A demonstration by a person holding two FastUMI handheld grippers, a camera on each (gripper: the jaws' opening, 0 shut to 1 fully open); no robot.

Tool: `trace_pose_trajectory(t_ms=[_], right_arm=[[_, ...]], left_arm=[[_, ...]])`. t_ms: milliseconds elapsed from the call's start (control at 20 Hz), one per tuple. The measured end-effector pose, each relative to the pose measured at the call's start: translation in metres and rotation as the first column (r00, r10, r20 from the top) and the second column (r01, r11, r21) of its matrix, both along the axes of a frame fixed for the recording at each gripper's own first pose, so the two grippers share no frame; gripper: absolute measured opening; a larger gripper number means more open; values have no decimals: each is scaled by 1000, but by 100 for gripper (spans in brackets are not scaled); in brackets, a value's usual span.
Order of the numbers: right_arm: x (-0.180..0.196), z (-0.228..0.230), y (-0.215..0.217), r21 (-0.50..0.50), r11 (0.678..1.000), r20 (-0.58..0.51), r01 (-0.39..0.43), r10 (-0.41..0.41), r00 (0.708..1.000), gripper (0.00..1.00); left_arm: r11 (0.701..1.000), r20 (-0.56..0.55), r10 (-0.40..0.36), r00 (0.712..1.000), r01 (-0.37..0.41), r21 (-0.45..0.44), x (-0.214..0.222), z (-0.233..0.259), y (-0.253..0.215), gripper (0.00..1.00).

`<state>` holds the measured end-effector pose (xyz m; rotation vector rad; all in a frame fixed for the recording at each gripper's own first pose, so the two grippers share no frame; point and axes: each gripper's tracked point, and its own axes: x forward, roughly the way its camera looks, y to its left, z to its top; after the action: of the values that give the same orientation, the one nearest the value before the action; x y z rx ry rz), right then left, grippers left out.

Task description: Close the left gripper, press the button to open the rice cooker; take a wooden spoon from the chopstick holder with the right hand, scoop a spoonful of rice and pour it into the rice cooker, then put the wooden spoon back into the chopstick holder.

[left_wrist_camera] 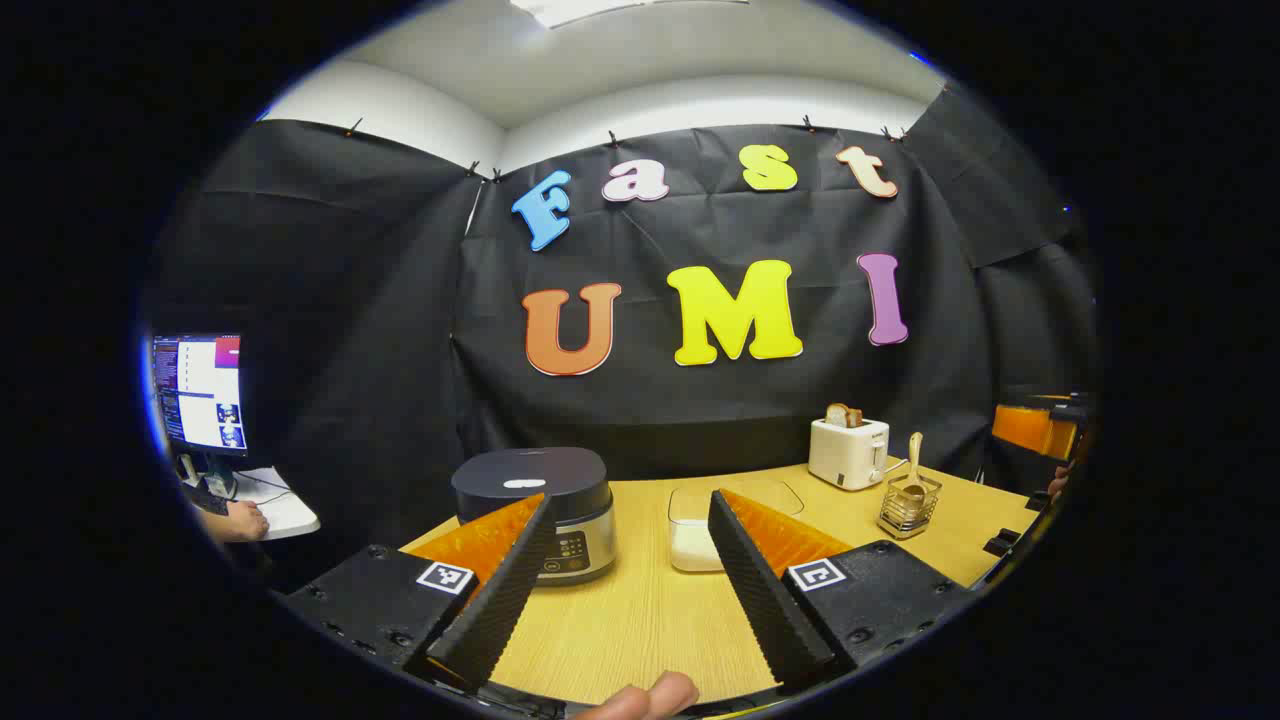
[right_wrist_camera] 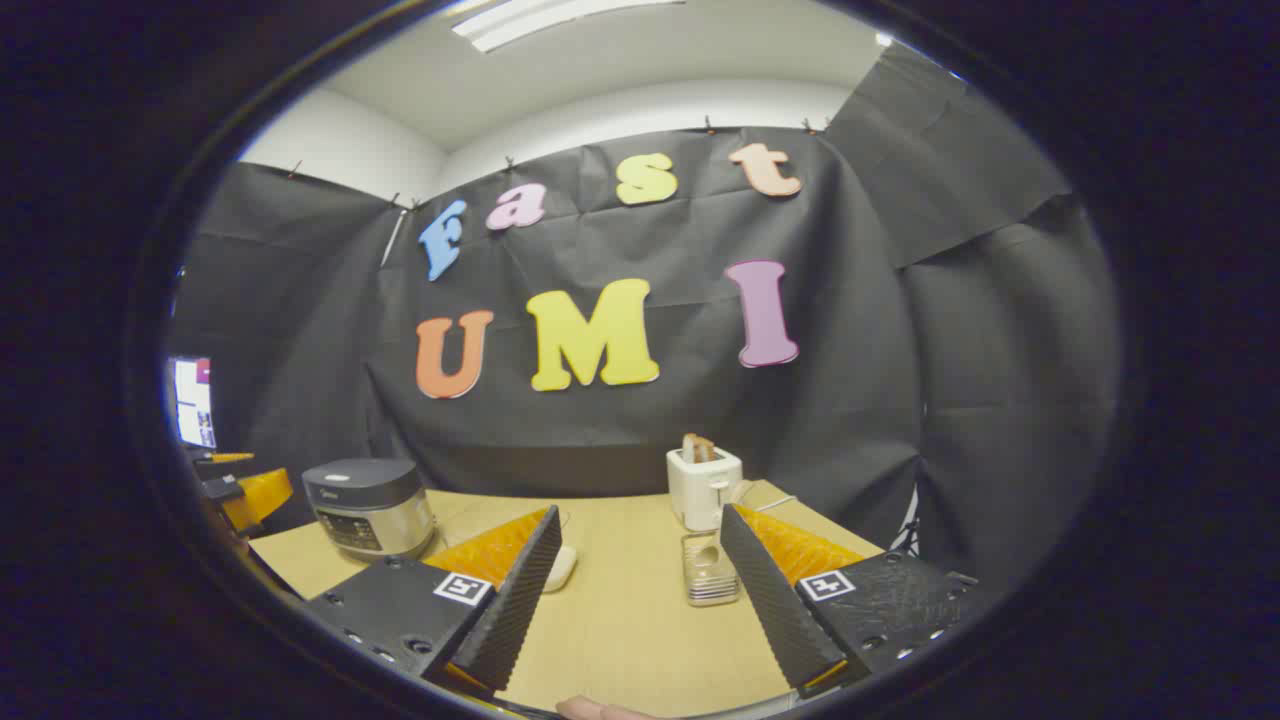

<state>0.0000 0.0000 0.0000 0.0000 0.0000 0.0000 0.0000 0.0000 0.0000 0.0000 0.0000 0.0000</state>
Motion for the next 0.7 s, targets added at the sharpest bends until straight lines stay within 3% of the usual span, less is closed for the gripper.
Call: trace_pose_trajectory(t_ms=[50, 200, 700], right_arm=[[0, -3, 1, -16, 1000, -6, -4, 3, 1000, 92], [0, -4, 4, -45, 999, -4, -9, 9, 1000, 96], [7, -8, 0, -42, 999, -19, -8, 7, 1000, 96]], left_arm=[[1000, -9, 8, 1000, -8, 2, 1, -3, 4, 98], [1000, -28, 17, 999, -17, -3, 2, -7, 8, 98], [1000, -67, 31, 997, -31, 8, 11, -18, 13, 98]])
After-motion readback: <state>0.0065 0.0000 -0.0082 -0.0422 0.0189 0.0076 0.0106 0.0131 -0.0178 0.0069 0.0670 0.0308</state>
